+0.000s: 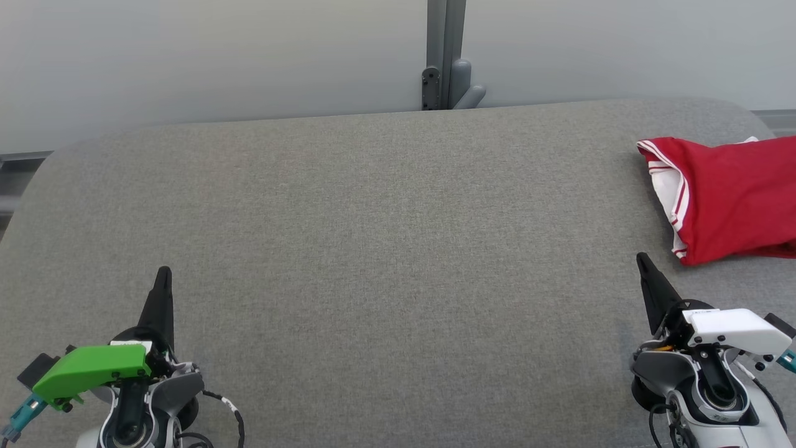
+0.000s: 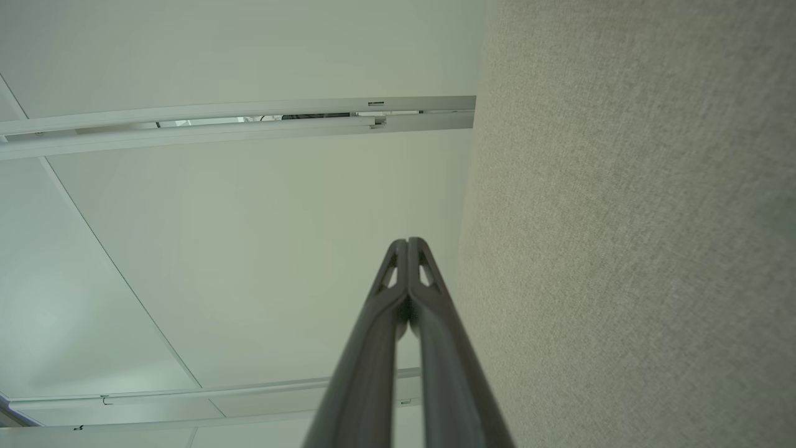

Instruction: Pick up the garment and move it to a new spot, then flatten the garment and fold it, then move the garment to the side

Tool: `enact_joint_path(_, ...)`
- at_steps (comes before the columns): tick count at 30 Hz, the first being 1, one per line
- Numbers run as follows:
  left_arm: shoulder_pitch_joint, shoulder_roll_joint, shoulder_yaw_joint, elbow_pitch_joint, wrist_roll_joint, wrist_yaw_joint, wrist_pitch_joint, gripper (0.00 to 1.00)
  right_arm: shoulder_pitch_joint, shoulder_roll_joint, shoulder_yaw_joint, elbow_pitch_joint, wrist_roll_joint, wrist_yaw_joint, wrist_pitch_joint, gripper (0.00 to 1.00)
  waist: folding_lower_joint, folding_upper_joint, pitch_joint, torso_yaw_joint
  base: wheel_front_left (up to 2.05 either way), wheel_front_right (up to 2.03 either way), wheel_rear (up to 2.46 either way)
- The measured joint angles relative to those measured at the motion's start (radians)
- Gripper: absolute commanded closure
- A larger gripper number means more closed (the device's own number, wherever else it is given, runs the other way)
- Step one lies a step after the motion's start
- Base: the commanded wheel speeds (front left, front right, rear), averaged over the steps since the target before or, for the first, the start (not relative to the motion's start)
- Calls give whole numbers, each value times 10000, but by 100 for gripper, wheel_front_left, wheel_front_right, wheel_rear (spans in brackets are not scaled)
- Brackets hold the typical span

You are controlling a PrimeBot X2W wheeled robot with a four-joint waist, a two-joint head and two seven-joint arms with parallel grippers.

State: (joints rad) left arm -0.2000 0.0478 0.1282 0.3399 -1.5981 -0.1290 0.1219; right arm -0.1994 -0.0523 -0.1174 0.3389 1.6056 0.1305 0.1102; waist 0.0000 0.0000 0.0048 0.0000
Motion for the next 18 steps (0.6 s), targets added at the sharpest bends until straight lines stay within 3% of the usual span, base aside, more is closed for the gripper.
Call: enact_joint_path(18,0,0,0,0,-2,0,0,100,-1,4,-10,0,-4,0,17,100,0,0,0,0,0,0,0)
